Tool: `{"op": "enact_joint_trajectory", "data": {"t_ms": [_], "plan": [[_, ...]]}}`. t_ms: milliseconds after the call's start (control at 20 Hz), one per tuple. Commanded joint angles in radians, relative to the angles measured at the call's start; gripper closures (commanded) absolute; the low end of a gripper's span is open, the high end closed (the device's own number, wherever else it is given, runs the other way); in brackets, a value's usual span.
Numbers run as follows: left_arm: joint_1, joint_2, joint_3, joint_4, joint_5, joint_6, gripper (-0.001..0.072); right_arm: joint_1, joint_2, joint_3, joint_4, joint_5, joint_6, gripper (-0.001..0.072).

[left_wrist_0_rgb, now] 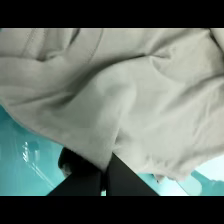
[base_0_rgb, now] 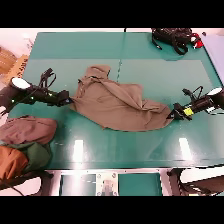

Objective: Fold the shirts.

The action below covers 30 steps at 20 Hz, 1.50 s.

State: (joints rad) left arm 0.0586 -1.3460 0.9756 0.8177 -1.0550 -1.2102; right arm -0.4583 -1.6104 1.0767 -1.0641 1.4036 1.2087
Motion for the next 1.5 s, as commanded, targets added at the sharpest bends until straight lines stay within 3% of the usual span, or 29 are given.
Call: {"op": "enact_joint_trajectory", "data": {"t_ms": [0,150,350,500,700,950,1150,1350,1450], "plan": [[0.001,0.005,0.021,-0.013,-0.061,0.007,0.0685,0.002,0.049,0.009,0.039,0.074,-0.043,0.0696],[0.0,0.039,0.147,-0.055,-0.148,0.015,0.0685,0.002,0.158,0.074,0.109,0.084,-0.05,0.0697],[0.0,0.146,0.505,-0.167,-0.245,0.014,0.0685,-0.01,0.366,0.357,0.373,0.06,-0.024,0.0697],[0.001,0.209,0.845,-0.201,-0.238,0.002,0.0685,-0.05,0.522,0.598,0.432,-0.115,0.088,0.0696],[0.001,0.255,1.187,-0.205,-0.221,-0.057,0.0684,-0.153,0.722,0.706,0.433,-0.328,0.192,0.0696],[0.001,0.376,1.174,-0.205,-0.17,-0.085,0.0684,-0.274,0.899,0.706,0.365,-0.451,0.191,0.0696],[0.001,0.386,1.122,-0.166,-0.191,-0.15,0.0684,-0.272,0.885,0.669,0.339,-0.435,0.191,0.0695],[0.0,0.362,0.836,-0.167,-0.192,-0.138,0.0684,-0.207,0.8,0.442,0.349,-0.417,0.145,0.0695],[0.0,0.31,0.667,-0.167,-0.129,-0.061,0.0684,-0.108,0.719,0.294,0.349,-0.425,0.061,0.0695]]}}
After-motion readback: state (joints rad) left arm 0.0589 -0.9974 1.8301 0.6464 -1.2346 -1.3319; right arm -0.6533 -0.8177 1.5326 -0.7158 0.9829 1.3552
